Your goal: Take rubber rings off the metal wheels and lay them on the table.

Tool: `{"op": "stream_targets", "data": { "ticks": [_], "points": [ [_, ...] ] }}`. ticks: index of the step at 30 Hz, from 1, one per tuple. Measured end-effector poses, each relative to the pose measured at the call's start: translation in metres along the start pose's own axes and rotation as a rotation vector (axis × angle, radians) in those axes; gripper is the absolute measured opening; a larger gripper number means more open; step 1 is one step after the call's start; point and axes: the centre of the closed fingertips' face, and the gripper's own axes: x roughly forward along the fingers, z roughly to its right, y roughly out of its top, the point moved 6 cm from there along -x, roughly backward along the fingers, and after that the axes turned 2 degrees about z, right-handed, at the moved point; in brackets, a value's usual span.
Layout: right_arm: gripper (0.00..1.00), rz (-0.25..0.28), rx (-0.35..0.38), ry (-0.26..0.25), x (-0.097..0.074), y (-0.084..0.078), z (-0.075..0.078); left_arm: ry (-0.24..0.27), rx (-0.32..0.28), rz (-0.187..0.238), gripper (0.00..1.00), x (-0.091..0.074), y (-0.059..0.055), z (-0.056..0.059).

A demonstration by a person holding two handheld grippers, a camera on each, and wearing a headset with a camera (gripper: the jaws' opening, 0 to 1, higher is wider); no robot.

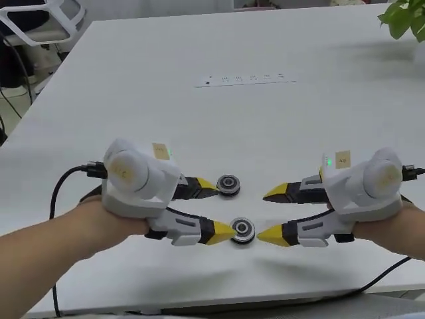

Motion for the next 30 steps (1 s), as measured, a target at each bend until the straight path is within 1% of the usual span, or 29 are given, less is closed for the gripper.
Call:
{"op": "stream_targets", "data": {
  "ticks": [8, 12, 14, 18, 24, 26, 28, 30],
  "points": [
    [0.36, -0.006, 0.003, 0.014, 0.006, -0.003, -0.002, -0.028, 0.007, -0.023, 0.38, 0.014, -0.006, 0.004],
    [0.36, -0.008, 0.005, 0.019, 0.008, -0.004, -0.004, -0.041, -0.004, -0.032, 0.32, 0.02, -0.009, 0.006],
    [0.36, -0.011, 0.006, 0.022, 0.009, -0.006, -0.004, -0.034, -0.006, -0.039, 0.3, 0.023, -0.011, 0.005],
    [0.36, -0.019, 0.007, 0.028, 0.009, -0.008, -0.006, -0.036, -0.018, -0.043, 0.28, 0.027, -0.013, 0.005],
    [0.36, -0.019, 0.016, 0.028, 0.009, -0.01, -0.007, -0.034, -0.019, -0.053, 0.24, 0.032, -0.015, 0.007],
    [0.36, -0.019, 0.018, 0.028, 0.01, -0.011, -0.007, -0.043, -0.03, -0.053, 0.23, 0.034, -0.015, 0.009],
    [0.36, -0.019, 0.021, 0.027, 0.01, -0.012, -0.008, -0.041, -0.022, -0.053, 0.23, 0.034, -0.015, 0.009],
    [0.36, -0.018, 0.025, 0.026, 0.01, -0.012, -0.008, -0.031, -0.016, -0.064, 0.2, 0.035, -0.016, 0.009]
  ]
}}
